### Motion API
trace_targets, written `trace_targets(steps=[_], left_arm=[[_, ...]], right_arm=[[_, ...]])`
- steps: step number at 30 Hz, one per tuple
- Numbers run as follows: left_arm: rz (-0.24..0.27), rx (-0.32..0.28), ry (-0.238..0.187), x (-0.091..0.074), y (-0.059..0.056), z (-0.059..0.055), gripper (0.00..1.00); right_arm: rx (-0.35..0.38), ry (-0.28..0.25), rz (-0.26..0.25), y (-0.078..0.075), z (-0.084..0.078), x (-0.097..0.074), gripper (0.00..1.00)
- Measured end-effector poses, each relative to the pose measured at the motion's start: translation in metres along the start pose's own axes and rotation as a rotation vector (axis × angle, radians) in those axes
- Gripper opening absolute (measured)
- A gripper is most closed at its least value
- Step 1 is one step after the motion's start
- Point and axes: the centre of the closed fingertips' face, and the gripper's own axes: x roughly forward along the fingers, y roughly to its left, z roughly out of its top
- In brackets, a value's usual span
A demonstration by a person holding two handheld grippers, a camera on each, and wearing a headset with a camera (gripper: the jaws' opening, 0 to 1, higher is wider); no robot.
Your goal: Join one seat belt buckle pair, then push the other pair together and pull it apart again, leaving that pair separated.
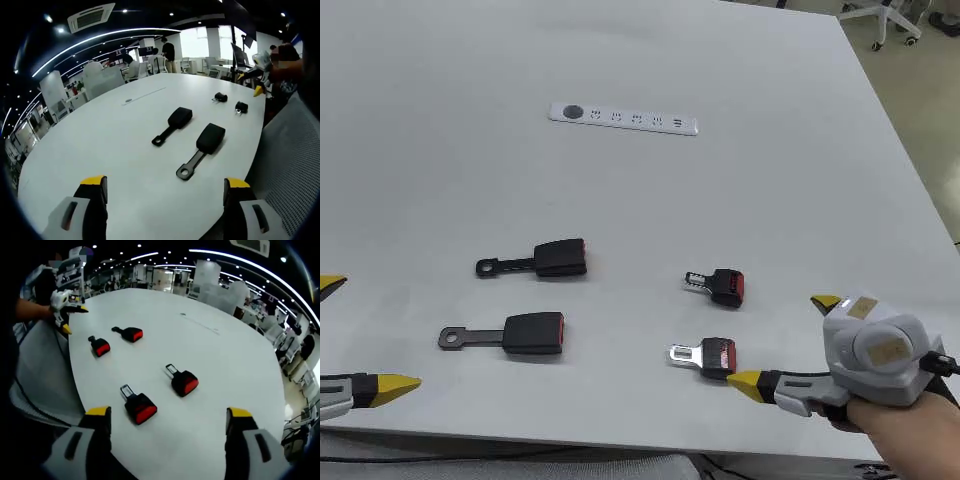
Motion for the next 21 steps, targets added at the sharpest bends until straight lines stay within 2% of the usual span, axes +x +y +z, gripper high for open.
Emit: trace_targets(steps=[2,3,5,7,13,17,21], left_arm=[[0.004,0.0,-0.001,0.0,0.001,0.0,0.97],[0.005,0.0,-0.003,-0.001,0.001,0.0,0.97],[0.006,-0.001,-0.003,-0.001,0.002,0.0,0.97],[0.007,0.0,-0.001,-0.001,0.002,0.0,0.96],[0.007,0.005,0.005,0.0,0.001,-0.001,0.96],[0.001,0.015,0.011,0.001,-0.001,-0.002,0.96],[0.003,0.017,0.015,0.0,-0.001,-0.003,0.96]], right_arm=[[-0.002,0.004,0.005,0.001,-0.001,0.001,0.93],[-0.018,0.013,0.023,0.005,-0.002,0.002,0.93],[-0.087,0.03,0.045,0.012,-0.003,0.003,0.96],[-0.133,0.044,0.042,0.013,-0.004,0.003,0.96],[-0.075,0.028,0.039,0.012,0.0,0.005,0.94],[-0.096,0.033,0.037,0.012,-0.001,0.006,0.94],[-0.083,0.036,0.031,0.01,-0.003,0.005,0.93]])
